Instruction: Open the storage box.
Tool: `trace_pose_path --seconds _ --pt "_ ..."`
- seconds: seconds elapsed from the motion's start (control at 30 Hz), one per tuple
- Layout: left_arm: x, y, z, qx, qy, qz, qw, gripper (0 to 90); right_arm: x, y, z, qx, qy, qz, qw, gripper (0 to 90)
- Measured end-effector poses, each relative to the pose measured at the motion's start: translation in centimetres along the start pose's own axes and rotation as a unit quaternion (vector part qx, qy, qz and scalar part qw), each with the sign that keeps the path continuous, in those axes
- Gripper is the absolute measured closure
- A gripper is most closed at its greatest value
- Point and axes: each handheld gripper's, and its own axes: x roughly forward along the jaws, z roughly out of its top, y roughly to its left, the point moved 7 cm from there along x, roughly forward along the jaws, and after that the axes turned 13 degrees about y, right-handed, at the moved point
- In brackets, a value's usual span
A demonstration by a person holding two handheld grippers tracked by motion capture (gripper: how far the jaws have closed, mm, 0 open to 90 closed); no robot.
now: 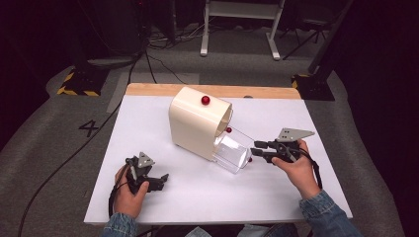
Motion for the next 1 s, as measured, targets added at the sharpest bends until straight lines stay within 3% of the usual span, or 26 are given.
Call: trace_pose_path --seconds 0.2,0.43,0.7,1.0 --pt "0.0 0.0 0.0 0.000 0.001 -0.002 1.0000 9.5 -0.4 0.5 3.0 -0.025 -0.005 -0.007 0.9997 60.3" --pt "0.0 0.0 0.0 0.000 0.001 -0.002 1.0000 9.4 0.4 0.6 5.2 -0.024 -0.009 -0.004 0.9997 58.2" --pt "0.0 0.0 0.0 0.000 0.001 -0.002 1.0000 9.5 2.2 1.0 6.3 -0.040 -0.001 0.003 0.9992 59.3" --pt "0.0 -0.1 0.0 -0.002 0.000 -0.001 1.0000 9.5 3.9 0.8 6.9 -0.041 -0.005 0.012 0.9991 63.1"
